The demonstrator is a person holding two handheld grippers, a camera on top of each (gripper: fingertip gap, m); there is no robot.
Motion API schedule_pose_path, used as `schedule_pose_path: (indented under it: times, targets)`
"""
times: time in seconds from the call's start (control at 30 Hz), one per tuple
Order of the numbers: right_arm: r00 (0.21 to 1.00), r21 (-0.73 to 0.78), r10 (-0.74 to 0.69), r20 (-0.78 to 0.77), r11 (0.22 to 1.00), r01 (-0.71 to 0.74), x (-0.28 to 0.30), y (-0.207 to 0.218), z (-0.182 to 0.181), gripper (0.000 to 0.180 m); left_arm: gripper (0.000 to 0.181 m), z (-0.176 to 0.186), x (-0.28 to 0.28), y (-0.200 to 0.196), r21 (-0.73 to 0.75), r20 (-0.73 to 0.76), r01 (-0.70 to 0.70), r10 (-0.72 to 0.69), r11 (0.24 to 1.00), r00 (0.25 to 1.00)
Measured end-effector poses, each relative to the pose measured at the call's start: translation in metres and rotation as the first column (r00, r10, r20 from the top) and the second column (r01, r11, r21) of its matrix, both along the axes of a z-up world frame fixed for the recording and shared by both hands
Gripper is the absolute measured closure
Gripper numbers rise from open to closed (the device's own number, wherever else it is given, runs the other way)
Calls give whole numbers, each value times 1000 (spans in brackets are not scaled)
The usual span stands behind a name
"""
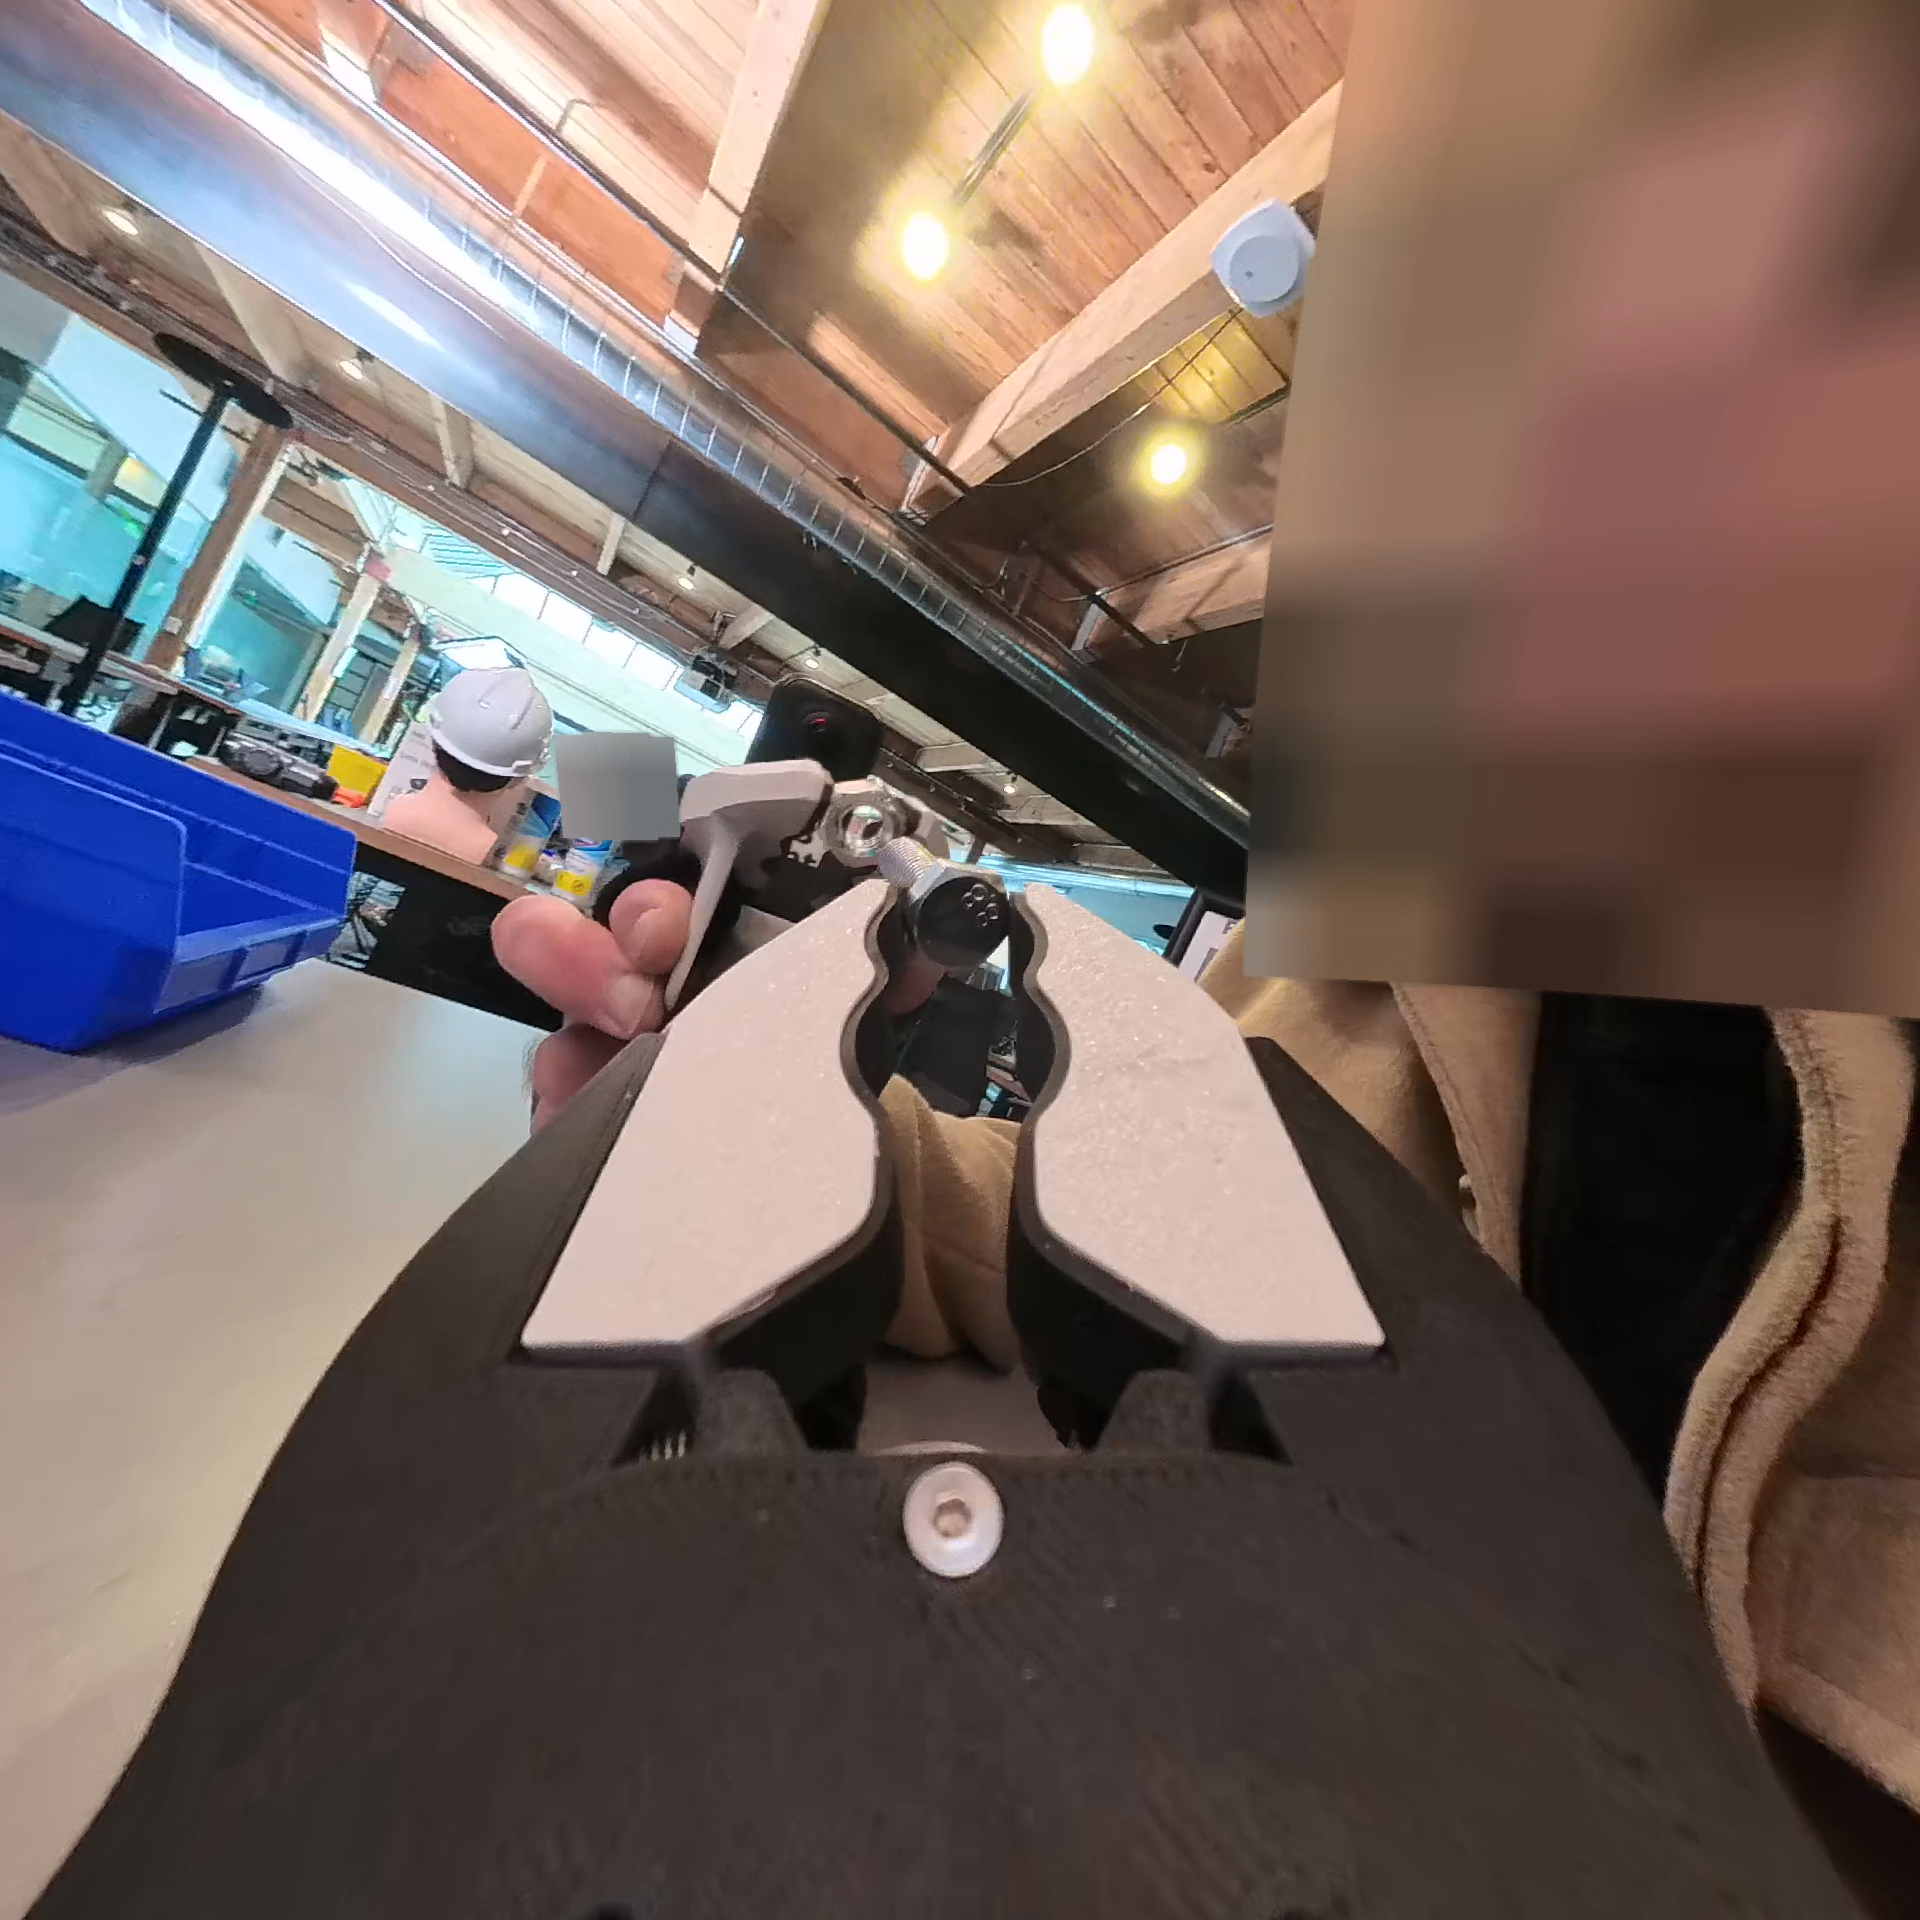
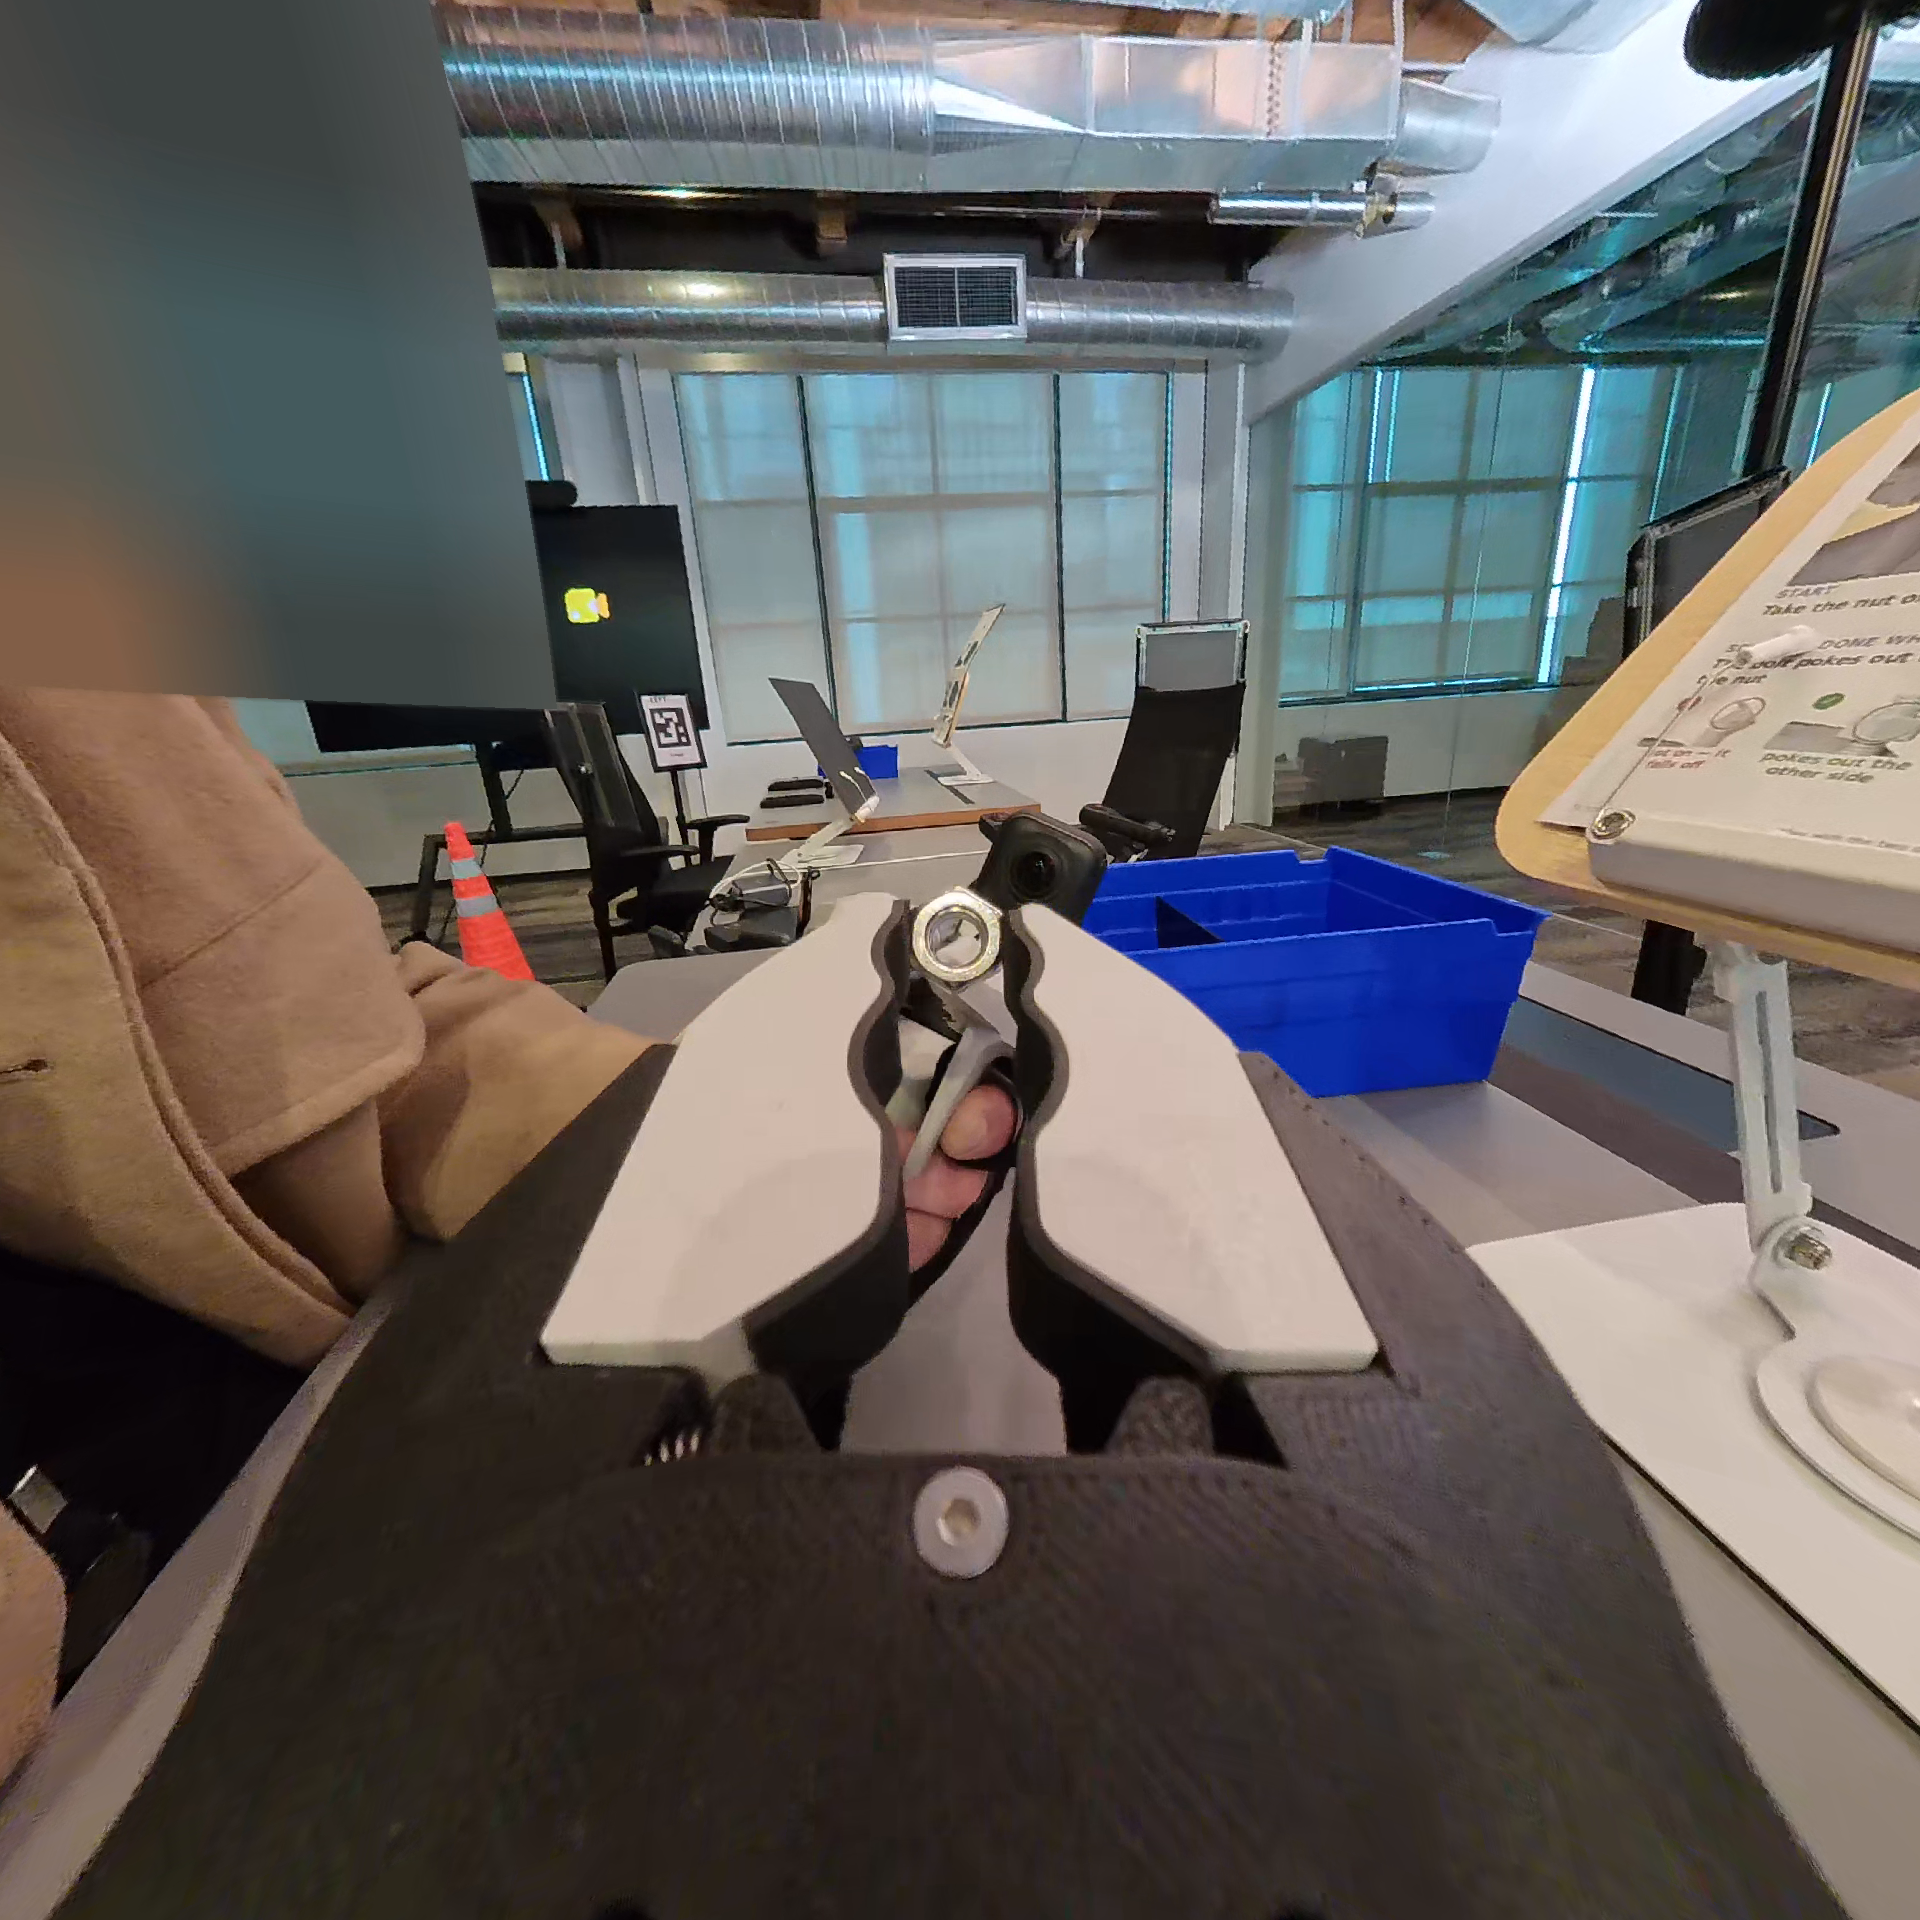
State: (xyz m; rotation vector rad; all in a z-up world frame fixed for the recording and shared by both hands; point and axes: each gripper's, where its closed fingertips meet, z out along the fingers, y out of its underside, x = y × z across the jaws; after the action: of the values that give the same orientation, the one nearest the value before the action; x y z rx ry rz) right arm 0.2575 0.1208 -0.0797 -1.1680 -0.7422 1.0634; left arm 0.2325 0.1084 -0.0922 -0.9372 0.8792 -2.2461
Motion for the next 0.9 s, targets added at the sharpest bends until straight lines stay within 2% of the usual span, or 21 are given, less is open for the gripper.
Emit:
schedule_pose_path:
  times: [0.6,0.9]
  targets:
    - [997,24,62,-38,998,-61,-6,-11,3,163,163,6,8,-6,-35,47,23,-21,999,999]
    - [987,-39,83,-134,995,-89,-5,-8,6,163,163,9,11,-4,48,27,-80,79,996,997]
